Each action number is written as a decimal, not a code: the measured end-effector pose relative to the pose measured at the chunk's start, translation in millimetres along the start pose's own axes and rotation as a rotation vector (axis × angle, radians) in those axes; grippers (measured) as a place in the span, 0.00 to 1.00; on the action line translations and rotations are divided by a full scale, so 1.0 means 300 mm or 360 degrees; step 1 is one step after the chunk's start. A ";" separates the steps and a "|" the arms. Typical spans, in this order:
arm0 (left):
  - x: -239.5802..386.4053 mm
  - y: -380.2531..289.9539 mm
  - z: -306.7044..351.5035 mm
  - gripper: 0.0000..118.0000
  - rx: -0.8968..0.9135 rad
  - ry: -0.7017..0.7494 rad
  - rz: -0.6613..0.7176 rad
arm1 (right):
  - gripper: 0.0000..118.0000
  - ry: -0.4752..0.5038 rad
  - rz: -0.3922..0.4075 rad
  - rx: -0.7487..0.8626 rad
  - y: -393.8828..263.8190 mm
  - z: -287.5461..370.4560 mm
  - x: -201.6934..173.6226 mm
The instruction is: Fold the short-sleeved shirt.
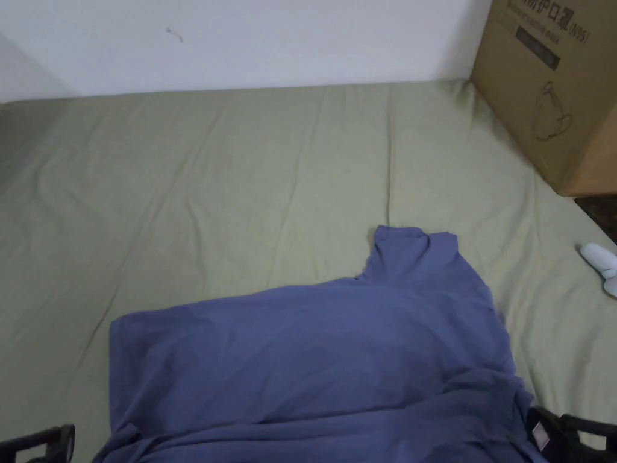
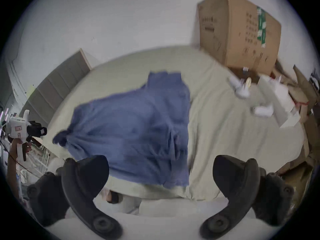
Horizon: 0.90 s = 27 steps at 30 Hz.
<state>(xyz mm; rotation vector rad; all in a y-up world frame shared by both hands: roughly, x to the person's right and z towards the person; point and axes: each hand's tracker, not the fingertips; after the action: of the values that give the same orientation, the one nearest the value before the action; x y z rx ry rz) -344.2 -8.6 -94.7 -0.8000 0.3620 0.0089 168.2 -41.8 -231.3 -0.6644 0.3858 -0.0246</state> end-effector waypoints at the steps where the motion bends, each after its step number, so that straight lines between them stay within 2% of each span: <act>1: 0.002 0.025 0.033 0.97 0.0095 -0.0003 0.0014 | 1.00 -0.0003 -0.0003 0.0102 0.031 0.015 -0.018; 3: 0.055 0.066 0.092 0.95 0.0254 0.0031 0.0034 | 1.00 -0.0015 0.0011 0.0267 0.074 0.047 -0.061; 4: 0.071 0.086 0.113 0.89 0.0317 0.0054 0.0026 | 0.99 -0.0043 0.0020 0.0351 0.092 0.053 -0.081; 5: 0.095 0.095 0.121 0.59 0.0380 0.0095 0.0015 | 0.96 -0.0054 0.0038 0.0440 0.103 0.056 -0.098; 6: 0.088 0.097 0.110 0.12 0.0443 0.0126 -0.0009 | 0.83 -0.0064 0.0075 0.0490 0.109 0.055 -0.114; 7: 0.098 0.099 0.109 0.00 0.0504 0.0150 -0.0018 | 0.44 -0.0085 0.0114 0.0507 0.106 0.061 -0.139; 9: 0.114 0.088 0.086 0.00 0.0493 0.0155 -0.0019 | 0.06 -0.0151 0.0155 0.0564 0.110 0.047 -0.174; 10: 0.128 0.115 0.091 0.00 0.0481 0.0120 -0.0016 | 0.00 -0.0218 0.0093 0.0612 0.078 0.025 -0.177; 11: 0.133 0.123 0.082 0.00 0.0463 0.0086 -0.0008 | 0.00 -0.0061 0.0109 0.0554 0.071 0.003 -0.153; 12: 0.135 0.124 0.075 0.00 0.0476 0.0068 0.0003 | 0.00 -0.0013 0.0106 0.0483 0.067 -0.015 -0.154; 14: 0.138 0.132 0.057 0.00 0.0499 0.0078 0.0004 | 0.00 -0.0062 0.0142 0.0548 0.026 -0.040 -0.165; 15: 0.135 0.139 0.048 0.00 0.0497 0.0086 0.0004 | 0.00 -0.0093 0.0173 0.0553 0.072 0.014 -0.184; 18: 0.137 0.165 0.041 0.00 0.0498 0.0058 0.0030 | 0.00 -0.0066 0.0144 0.0556 0.064 0.018 -0.173; 22: 0.147 0.194 -0.071 0.00 0.0406 0.0022 0.0014 | 0.00 -0.0077 0.0141 0.0568 0.104 0.042 -0.175; 27: 0.130 0.249 -0.429 0.00 0.0063 -0.0123 0.0088 | 0.00 -0.0096 0.0160 0.0572 0.108 0.032 -0.176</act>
<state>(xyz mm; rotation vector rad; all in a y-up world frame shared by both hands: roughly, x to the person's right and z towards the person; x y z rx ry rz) -358.6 -51.6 -241.7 -0.7483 0.3103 0.0837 119.4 -2.8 -226.0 -0.2900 0.3453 0.0217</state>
